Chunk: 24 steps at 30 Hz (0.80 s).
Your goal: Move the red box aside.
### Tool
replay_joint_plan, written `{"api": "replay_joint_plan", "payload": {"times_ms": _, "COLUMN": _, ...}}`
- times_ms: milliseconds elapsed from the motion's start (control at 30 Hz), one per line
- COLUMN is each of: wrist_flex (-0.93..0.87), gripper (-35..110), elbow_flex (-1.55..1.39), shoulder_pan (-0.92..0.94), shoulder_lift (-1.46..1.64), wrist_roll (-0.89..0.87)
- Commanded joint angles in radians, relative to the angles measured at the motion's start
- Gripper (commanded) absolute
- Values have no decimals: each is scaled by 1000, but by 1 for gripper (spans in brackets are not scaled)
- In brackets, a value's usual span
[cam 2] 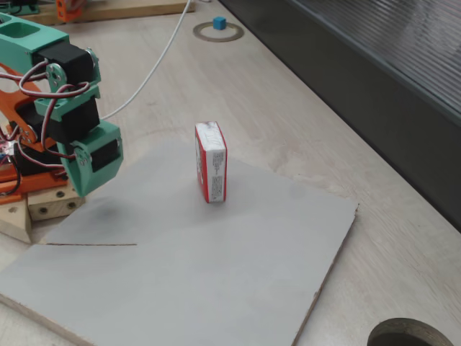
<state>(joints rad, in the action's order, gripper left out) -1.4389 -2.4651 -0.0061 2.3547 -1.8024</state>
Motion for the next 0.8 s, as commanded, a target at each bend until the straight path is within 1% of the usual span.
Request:
{"api": "replay_joint_plan", "payload": {"times_ms": 0, "wrist_flex": 0, "gripper": 4, "elbow_flex": 9, "shoulder_pan": -9, "shoulder_lift": 66, "wrist_roll": -12}}
{"api": "replay_joint_plan", "payload": {"times_ms": 100, "wrist_flex": 64, "gripper": 4, "elbow_flex": 11, "shoulder_pan": -9, "shoulder_lift": 64, "wrist_roll": -14}}
{"api": "replay_joint_plan", "payload": {"times_ms": 300, "wrist_flex": 376, "gripper": 4, "elbow_flex": 14, "shoulder_pan": -9, "shoulder_lift": -120, "wrist_roll": -17}}
{"api": "replay_joint_plan", "payload": {"times_ms": 367, "wrist_flex": 436, "gripper": 4, "elbow_flex": 48, "shoulder_pan": -11, "shoulder_lift": -181, "wrist_roll": -17}}
{"api": "replay_joint_plan", "payload": {"times_ms": 433, "wrist_flex": 462, "gripper": 4, "elbow_flex": 112, "shoulder_pan": -11, "shoulder_lift": -216, "wrist_roll": -17}}
{"api": "replay_joint_plan", "payload": {"times_ms": 600, "wrist_flex": 460, "gripper": 4, "elbow_flex": 285, "shoulder_pan": -11, "shoulder_lift": -310, "wrist_roll": -17}}
{"api": "replay_joint_plan", "payload": {"times_ms": 767, "wrist_flex": 460, "gripper": 3, "elbow_flex": 359, "shoulder_pan": -21, "shoulder_lift": -422, "wrist_roll": -17}}
